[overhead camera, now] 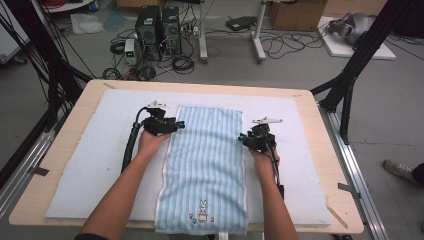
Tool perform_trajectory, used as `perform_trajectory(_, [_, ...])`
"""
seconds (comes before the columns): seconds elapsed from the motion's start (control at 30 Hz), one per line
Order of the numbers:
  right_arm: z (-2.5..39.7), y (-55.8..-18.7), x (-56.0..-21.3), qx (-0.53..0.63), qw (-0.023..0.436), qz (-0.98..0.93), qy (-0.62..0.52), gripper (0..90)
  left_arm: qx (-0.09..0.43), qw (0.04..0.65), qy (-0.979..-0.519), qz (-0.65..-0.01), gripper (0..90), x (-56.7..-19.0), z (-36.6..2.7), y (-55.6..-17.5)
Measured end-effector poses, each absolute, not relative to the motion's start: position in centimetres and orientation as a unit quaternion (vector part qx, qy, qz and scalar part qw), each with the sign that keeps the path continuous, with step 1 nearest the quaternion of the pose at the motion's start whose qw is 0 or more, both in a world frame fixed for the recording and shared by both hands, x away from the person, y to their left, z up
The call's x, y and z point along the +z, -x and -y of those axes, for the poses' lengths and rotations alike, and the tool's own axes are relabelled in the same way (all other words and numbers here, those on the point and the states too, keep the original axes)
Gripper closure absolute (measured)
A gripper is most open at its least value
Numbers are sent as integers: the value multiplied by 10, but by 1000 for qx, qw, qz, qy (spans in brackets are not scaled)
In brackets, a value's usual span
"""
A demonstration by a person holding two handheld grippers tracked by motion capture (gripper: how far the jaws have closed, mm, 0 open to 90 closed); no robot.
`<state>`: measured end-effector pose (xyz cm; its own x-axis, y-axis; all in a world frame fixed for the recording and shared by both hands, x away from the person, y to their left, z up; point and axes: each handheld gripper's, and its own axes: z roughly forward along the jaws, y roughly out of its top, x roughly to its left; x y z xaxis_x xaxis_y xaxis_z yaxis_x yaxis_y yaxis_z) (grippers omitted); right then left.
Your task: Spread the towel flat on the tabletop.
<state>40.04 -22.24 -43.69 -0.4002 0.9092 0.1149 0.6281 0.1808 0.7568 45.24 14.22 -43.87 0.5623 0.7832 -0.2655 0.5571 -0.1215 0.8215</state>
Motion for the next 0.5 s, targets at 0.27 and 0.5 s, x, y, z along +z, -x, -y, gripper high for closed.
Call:
perform_trajectory(0.27, [225,-414,-443,382,176,-751,-509,617,130,450,-756,-457,537,-448,-137,-467])
perform_trajectory(0.5, [216,-418,-448,364,188,-766,-495,705,168,411,-773,-454,581,-450,-130,-464])
